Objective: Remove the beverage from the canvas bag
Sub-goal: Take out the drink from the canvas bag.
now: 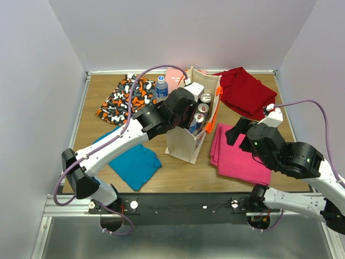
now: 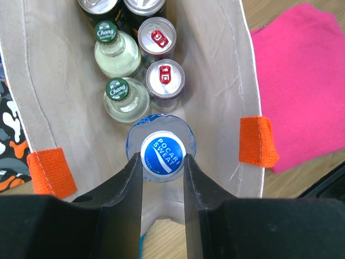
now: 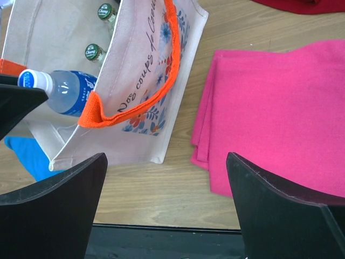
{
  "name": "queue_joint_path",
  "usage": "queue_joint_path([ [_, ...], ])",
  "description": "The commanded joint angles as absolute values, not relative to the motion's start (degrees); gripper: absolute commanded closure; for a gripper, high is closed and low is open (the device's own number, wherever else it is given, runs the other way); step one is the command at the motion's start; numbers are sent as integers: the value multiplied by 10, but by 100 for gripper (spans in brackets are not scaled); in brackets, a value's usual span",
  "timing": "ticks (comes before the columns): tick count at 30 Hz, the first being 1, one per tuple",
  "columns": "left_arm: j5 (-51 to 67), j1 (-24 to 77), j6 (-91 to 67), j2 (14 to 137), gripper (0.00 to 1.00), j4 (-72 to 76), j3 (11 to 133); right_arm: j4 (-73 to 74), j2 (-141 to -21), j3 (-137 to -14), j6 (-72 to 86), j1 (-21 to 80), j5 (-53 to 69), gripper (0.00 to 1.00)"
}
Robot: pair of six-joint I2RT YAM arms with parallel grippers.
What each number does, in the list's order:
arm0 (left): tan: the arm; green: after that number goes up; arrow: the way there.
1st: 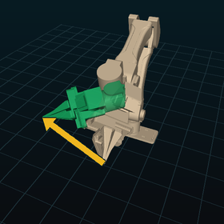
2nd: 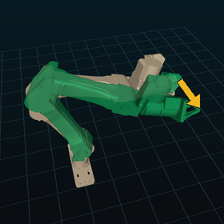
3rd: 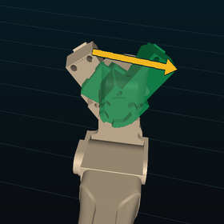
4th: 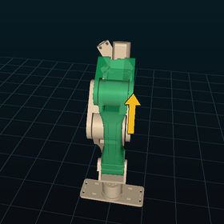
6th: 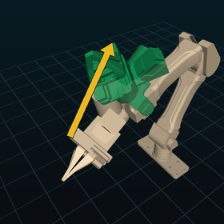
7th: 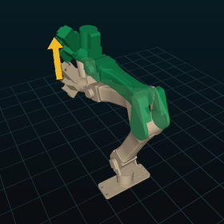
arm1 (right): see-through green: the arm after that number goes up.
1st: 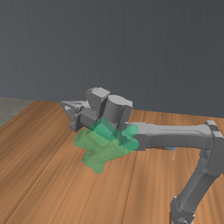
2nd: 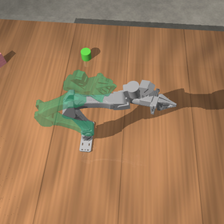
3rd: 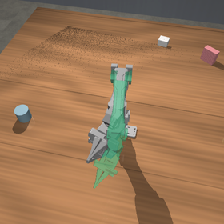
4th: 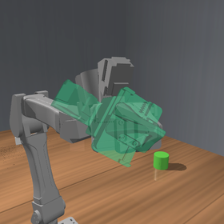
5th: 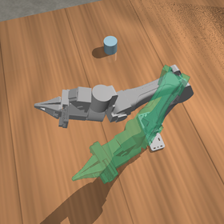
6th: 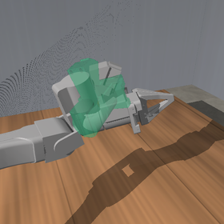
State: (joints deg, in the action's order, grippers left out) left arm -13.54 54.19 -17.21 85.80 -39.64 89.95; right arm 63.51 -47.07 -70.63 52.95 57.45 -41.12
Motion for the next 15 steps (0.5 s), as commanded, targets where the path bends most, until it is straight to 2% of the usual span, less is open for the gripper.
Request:
queue_joint_path([
  [1, -134, 545, -149, 814, 100, -345, 948, 633, -469, -700, 541, 578, -419, 0],
  [15, -89, 546, -109, 797, 100, -405, 1020, 623, -474, -697, 537, 579, -411, 0],
])
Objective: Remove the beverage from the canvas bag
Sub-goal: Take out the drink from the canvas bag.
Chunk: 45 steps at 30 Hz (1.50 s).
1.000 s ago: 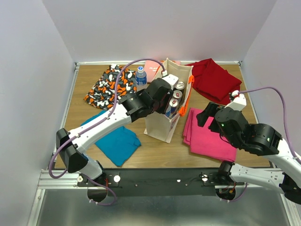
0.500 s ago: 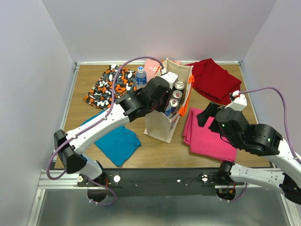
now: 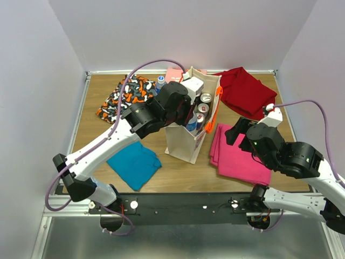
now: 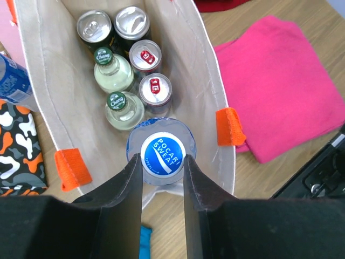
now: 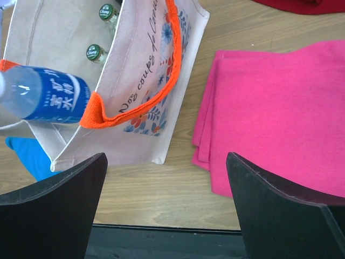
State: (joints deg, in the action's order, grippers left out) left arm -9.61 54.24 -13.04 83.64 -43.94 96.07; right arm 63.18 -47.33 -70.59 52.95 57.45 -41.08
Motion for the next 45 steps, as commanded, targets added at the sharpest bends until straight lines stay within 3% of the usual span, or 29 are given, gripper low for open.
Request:
queue_joint_path([
  [1, -91, 546, -110, 799, 100, -411, 1023, 623, -472, -695, 537, 578, -410, 0],
  [45, -91, 546, -111, 794, 100, -445, 1129, 625, -463, -679, 555, 578, -396, 0],
])
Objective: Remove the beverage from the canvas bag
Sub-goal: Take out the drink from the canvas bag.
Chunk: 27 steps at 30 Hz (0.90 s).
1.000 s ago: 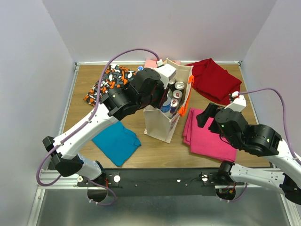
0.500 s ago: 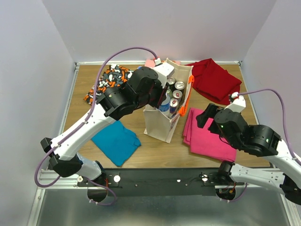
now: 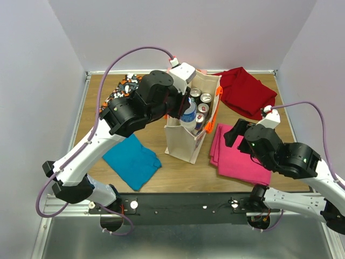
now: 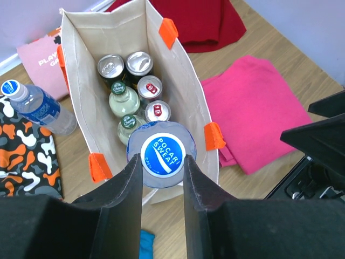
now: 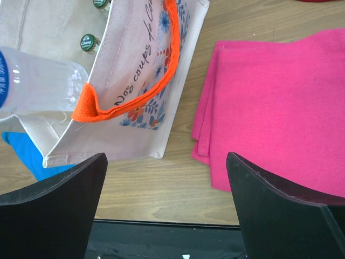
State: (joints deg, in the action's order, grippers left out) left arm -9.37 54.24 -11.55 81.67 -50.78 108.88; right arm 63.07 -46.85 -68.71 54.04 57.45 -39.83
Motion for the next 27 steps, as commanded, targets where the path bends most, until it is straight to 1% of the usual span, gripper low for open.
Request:
queue_joint_path([
  [1, -90, 546, -112, 794, 100, -445, 1133, 625, -462, -678, 555, 578, -396, 0],
  [9, -87, 546, -115, 806, 100, -446, 1158, 629, -448, -675, 559, 579, -397, 0],
  [15, -99, 546, -106, 824, 100, -472, 1213, 622, -431, -670, 554, 579, -399, 0],
  [27, -127, 545, -91, 813, 100, -478, 1231, 628, -426, -667, 555, 579, -393, 0],
])
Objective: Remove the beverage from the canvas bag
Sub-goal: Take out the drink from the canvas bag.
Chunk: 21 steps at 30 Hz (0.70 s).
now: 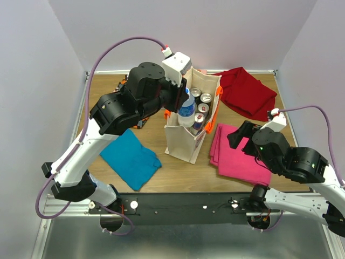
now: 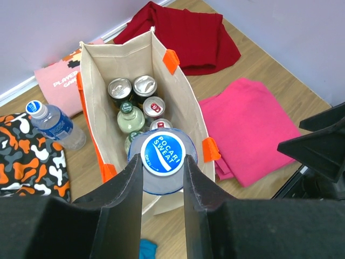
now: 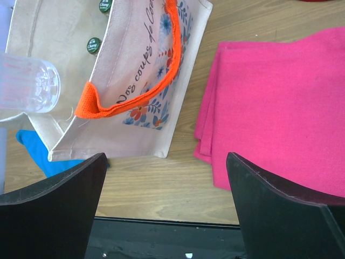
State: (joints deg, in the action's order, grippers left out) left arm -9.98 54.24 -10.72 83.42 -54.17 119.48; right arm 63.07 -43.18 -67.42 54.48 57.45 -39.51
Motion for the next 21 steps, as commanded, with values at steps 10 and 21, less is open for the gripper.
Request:
queue_joint_path([
  [10, -152, 546, -85, 808, 100, -476, 1242, 628, -430, -666, 555, 578, -389, 0],
  [21, -182, 546, -74, 803, 100, -450, 1259, 628, -420, -655, 561, 578, -392, 0],
])
